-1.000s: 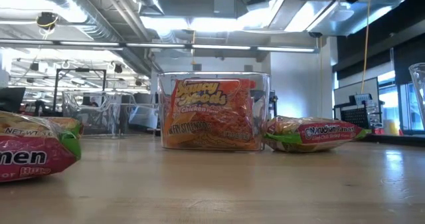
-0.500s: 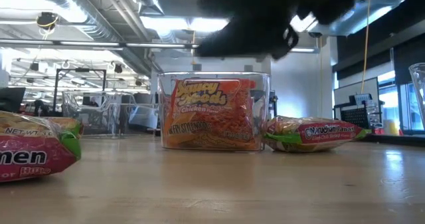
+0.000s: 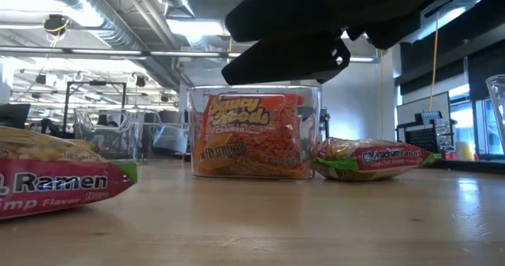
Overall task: Sort Maruchan noodles
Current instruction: Put the bottom left green noodle pack into the top transparent bin
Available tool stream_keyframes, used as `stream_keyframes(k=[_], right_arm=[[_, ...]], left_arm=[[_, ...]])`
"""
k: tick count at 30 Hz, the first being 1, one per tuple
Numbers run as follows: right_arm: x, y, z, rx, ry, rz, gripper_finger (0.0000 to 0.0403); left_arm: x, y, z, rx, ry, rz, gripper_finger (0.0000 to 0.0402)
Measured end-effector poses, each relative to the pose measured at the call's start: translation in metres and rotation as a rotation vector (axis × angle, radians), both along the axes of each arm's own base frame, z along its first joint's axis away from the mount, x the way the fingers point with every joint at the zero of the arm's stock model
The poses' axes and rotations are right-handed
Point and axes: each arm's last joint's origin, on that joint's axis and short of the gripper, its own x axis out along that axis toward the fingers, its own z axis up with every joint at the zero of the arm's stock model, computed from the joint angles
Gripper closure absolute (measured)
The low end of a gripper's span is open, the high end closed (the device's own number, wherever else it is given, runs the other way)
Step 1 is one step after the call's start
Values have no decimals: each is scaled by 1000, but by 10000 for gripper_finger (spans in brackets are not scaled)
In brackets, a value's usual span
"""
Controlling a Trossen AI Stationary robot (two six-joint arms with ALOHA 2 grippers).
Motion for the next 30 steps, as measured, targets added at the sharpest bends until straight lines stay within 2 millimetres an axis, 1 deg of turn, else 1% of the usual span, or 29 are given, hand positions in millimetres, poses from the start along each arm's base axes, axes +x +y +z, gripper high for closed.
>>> stream_keyframes(k=[2,8,10,14,17,20,24,28,30], right_arm=[[0,0,0,3,0,4,166],[3,3,-9,4,-17,10,166],[5,4,-13,3,-30,16,166],[5,5,-18,7,-24,41,166],[6,5,-16,-7,-36,51,166],[6,6,-15,0,-48,58,166],[6,6,-15,-1,-46,71,166],[6,5,-15,-24,-53,67,166],[6,5,-15,-43,-59,71,166]], left_arm=[[-2,7,9,-16,30,21,198],[-28,30,36,-9,142,120,198],[-33,38,40,-8,190,176,195],[-34,48,38,-25,301,230,177],[-32,55,31,-31,354,241,156],[-30,62,18,-2,351,207,146],[-27,68,-3,-43,305,178,149],[-30,71,-25,-124,256,162,154],[-30,72,-33,-185,205,153,154]])
